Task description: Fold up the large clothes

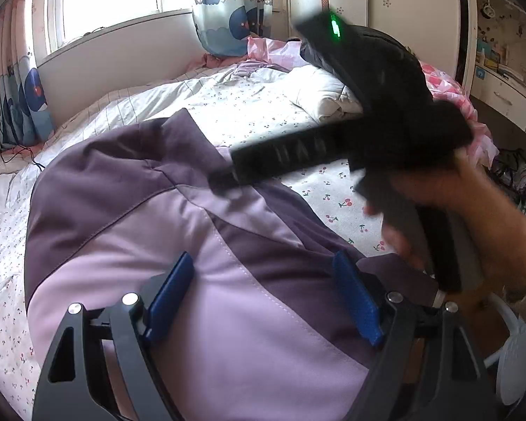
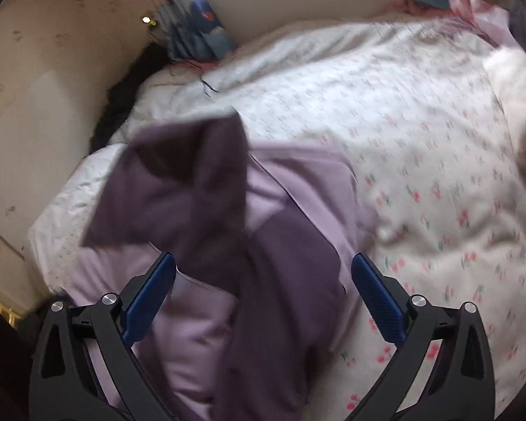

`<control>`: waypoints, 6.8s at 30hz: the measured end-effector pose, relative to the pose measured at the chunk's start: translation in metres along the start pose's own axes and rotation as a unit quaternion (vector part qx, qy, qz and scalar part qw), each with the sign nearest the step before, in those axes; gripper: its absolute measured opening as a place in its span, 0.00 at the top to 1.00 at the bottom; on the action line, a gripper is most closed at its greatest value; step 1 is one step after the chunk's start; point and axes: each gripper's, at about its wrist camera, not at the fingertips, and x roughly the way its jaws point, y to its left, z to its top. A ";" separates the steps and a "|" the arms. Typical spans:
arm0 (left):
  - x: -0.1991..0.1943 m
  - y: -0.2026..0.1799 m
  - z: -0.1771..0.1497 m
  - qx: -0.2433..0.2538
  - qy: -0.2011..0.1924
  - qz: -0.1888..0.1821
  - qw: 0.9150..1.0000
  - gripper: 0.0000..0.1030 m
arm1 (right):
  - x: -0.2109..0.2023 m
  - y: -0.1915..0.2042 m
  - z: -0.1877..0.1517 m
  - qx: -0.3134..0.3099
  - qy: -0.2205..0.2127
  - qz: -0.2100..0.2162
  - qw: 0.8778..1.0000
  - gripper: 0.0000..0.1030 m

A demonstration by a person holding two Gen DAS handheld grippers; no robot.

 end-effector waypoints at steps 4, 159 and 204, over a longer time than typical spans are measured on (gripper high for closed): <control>0.004 -0.001 -0.001 0.001 0.004 0.003 1.000 0.24 | 0.022 -0.016 -0.017 0.032 -0.017 0.034 0.999 0.06; -0.206 0.312 -0.174 -0.239 0.030 0.282 0.929 0.05 | 0.136 0.295 -0.054 -0.104 0.014 0.006 0.994 0.06; -0.271 0.225 -0.184 -0.300 0.044 0.258 0.917 0.05 | 0.046 0.376 -0.116 -0.192 0.069 -0.120 0.972 0.06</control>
